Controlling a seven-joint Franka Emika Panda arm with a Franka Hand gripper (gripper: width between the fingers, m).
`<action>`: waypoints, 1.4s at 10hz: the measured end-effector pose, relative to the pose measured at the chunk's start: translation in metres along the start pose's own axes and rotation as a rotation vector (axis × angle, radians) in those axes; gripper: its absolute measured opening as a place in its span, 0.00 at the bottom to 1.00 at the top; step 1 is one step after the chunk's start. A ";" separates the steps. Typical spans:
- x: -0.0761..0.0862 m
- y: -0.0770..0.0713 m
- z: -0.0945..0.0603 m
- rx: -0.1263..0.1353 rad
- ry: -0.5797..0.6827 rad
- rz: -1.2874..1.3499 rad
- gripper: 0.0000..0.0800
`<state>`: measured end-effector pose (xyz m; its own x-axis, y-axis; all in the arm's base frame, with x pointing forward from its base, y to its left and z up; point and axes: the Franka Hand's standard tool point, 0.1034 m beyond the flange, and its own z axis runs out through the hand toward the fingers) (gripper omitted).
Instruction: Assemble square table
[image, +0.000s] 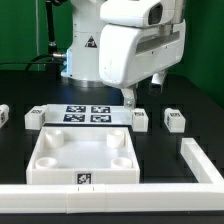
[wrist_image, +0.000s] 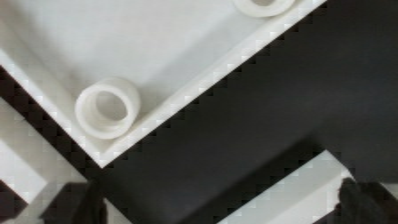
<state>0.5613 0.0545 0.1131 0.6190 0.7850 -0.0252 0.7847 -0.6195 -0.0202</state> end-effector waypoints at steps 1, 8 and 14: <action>0.000 0.000 0.000 0.000 0.000 0.000 0.81; -0.037 -0.010 0.018 -0.045 0.033 -0.232 0.81; -0.056 -0.012 0.034 -0.100 0.056 -0.444 0.81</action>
Offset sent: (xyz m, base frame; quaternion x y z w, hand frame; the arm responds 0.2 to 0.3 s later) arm 0.0000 0.0000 0.0000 0.0000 0.0000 0.0000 1.0000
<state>0.5160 0.0175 0.0806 0.2208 0.9752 0.0182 0.9719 -0.2215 0.0802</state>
